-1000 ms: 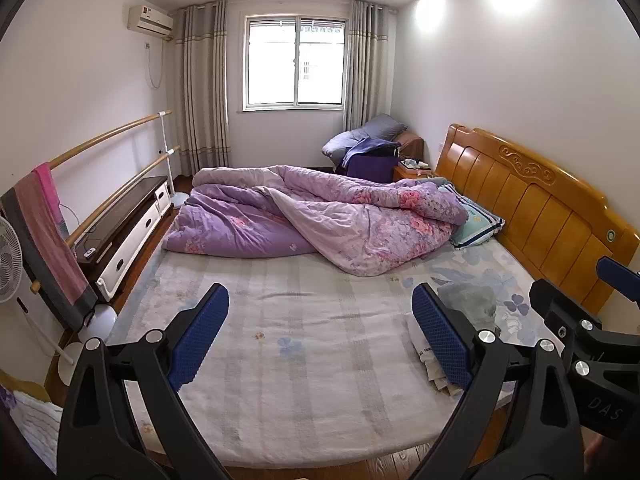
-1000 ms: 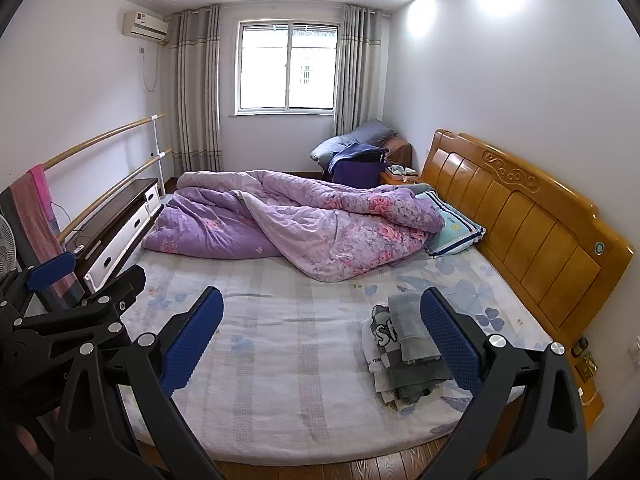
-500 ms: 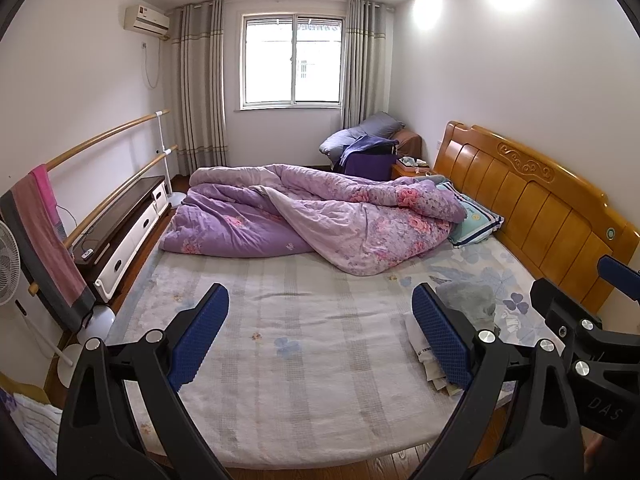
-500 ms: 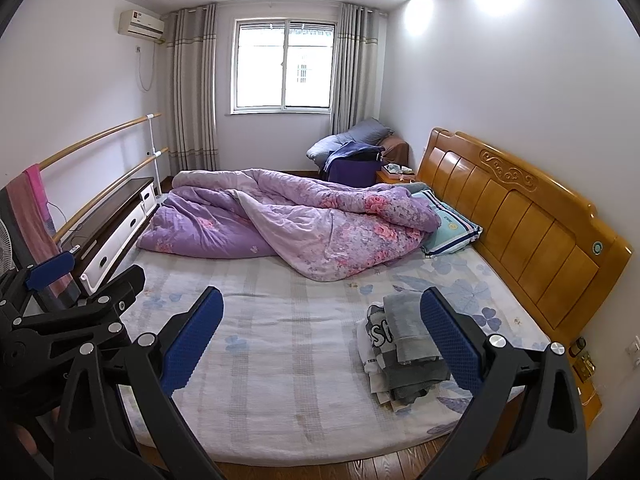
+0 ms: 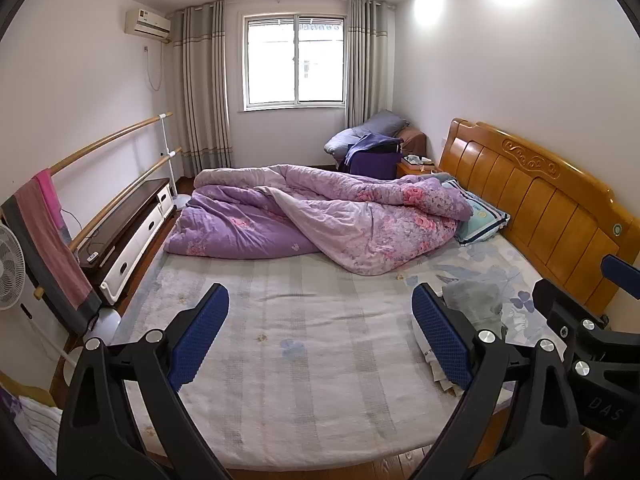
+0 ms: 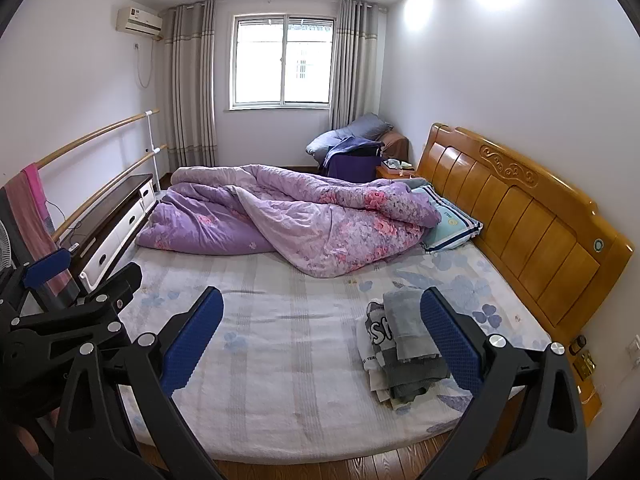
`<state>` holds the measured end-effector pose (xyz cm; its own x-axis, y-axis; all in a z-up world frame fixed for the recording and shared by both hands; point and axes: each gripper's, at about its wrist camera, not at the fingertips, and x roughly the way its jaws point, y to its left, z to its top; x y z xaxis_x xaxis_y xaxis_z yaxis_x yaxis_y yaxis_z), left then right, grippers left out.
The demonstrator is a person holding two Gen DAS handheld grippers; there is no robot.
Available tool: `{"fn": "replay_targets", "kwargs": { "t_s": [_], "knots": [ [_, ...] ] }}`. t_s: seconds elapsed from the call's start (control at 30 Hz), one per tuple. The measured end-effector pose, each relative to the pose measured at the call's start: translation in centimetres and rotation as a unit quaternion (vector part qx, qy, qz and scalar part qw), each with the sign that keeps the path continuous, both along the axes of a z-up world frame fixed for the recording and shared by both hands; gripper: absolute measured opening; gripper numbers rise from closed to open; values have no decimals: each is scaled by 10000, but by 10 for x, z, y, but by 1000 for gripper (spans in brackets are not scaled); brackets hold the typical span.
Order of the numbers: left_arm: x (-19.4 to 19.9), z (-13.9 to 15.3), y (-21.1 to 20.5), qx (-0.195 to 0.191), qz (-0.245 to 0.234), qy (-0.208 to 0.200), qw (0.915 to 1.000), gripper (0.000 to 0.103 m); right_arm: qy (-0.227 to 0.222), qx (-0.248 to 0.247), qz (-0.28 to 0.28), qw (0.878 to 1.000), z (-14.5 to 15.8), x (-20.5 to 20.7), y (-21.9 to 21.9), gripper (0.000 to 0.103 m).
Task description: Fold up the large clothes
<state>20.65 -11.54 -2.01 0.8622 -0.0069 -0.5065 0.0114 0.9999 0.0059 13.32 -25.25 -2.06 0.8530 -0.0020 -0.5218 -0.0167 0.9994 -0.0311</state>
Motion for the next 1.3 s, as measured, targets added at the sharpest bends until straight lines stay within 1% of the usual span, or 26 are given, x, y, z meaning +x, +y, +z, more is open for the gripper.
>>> {"fn": "replay_targets", "kwargs": {
  "t_s": [0.23,0.33,0.73,1.3],
  "knots": [
    [-1,-1,7,16,-38,-90,10000,93,3,-11,-3,10000,-1,0,0,95],
    [0,-2,11,-61,-63,-32,10000,93,2,18,6,10000,-1,1,-1,95],
    [3,0,19,-34,-87,15,10000,93,21,15,1,10000,-1,0,-4,95],
    [7,2,20,-44,-118,31,9999,93,16,18,3,10000,-1,0,-7,95]
  ]
}}
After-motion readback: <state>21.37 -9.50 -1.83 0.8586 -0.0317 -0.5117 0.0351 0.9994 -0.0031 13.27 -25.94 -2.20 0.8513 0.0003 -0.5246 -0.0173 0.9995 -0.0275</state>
